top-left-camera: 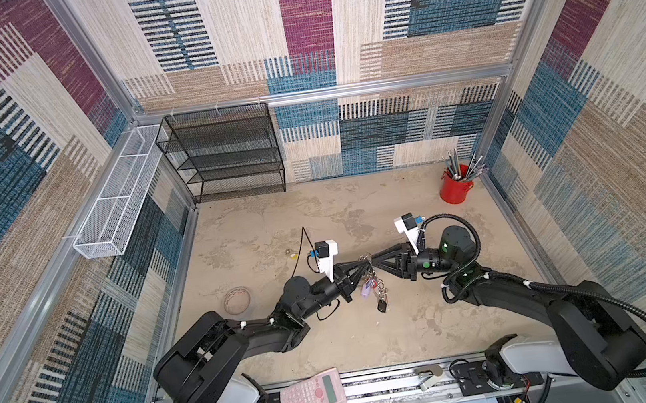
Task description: Put the keys on the keyring
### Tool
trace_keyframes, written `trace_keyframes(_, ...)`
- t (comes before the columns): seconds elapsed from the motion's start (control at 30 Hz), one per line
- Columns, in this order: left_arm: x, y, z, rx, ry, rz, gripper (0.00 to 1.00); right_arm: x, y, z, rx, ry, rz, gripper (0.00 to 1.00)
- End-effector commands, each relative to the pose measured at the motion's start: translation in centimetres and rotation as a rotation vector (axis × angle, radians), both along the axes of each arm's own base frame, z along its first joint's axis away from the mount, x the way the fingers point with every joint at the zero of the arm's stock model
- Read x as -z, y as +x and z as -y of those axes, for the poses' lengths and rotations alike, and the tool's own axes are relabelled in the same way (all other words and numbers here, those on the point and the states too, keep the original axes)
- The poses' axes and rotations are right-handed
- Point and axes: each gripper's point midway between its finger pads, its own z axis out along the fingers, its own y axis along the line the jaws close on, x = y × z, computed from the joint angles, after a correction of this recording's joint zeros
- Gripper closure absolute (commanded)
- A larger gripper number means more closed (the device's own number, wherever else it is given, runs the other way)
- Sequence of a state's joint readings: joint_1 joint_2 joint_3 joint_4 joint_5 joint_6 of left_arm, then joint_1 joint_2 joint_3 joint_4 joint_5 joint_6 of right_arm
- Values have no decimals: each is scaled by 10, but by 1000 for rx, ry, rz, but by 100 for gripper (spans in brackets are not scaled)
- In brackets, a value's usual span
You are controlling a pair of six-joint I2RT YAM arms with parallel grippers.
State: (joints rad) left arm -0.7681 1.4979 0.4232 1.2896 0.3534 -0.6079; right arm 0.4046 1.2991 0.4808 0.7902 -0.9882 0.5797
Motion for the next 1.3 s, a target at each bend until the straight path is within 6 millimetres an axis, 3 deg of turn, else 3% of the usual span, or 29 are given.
trace_keyframes(0.0, -24, -6, 0, 28, -78, 60, 100, -8, -3, -2, -26, 23, 24, 78)
trace_keyframes(0.2, -25, -7, 2, 45, -83, 61, 100, -7, -4, -2, -38, 30, 17, 91)
trace_keyframes(0.67, -20, -5, 4, 47, -66, 51, 100, -11, -12, -5, -81, 49, 29, 100)
trace_keyframes(0.83, -15, 0, 3, 47, -42, 22, 100, -9, 1, -2, 6, 10, 37, 100)
trace_keyframes(1.07, -6, 4, -2, 38, 16, -15, 84, -8, 15, 3, 100, -61, 58, 100)
trace_keyframes(1.27, 1, 8, -10, 36, 64, -44, 77, -8, 22, 6, 147, -110, 65, 100)
